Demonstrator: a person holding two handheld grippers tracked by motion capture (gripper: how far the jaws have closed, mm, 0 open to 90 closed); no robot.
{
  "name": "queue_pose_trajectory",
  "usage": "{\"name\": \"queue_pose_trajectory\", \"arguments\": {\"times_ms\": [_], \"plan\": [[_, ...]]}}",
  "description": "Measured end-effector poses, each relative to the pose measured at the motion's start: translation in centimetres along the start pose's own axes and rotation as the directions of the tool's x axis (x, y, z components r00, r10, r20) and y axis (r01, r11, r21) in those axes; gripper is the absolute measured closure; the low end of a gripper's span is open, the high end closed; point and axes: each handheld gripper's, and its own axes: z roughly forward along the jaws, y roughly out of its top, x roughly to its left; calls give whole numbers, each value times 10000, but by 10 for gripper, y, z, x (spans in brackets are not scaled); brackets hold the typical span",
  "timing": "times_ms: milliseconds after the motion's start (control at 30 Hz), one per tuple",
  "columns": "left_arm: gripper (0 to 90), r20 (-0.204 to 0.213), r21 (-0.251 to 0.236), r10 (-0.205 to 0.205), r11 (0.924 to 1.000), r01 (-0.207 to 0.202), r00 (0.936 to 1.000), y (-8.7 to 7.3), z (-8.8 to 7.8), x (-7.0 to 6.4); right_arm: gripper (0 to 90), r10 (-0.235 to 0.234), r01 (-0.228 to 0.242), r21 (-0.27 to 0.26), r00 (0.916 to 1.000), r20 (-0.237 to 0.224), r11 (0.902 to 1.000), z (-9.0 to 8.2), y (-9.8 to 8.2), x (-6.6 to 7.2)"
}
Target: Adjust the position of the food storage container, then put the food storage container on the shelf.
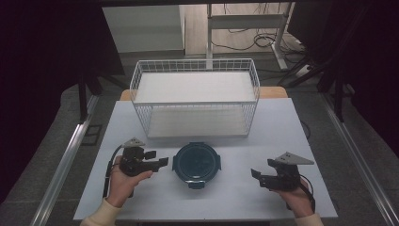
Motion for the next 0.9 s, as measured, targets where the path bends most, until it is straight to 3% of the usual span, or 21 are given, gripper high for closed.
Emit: {"name": "queue_pose_trajectory", "arguments": {"times_ms": [367,400,800,900], "plan": [[269,28,-184,-391,9991,392,9992,-2,-7,7,189,-26,26,9,10000,-86,10000,2,2,2],[261,194,-199,-414,9989,418,9990,-2,-7,7,187,-3,3,-11,9999,-103,10000,1,2,2],[222,550,-136,-558,9983,566,9969,-2,-5,5,137,-13,1,-169,9975,-700,9999,4,8,14],[215,567,-125,-650,9978,658,9963,-2,-4,5,135,252,-271,-165,9941,-1050,9995,6,13,19]]}}
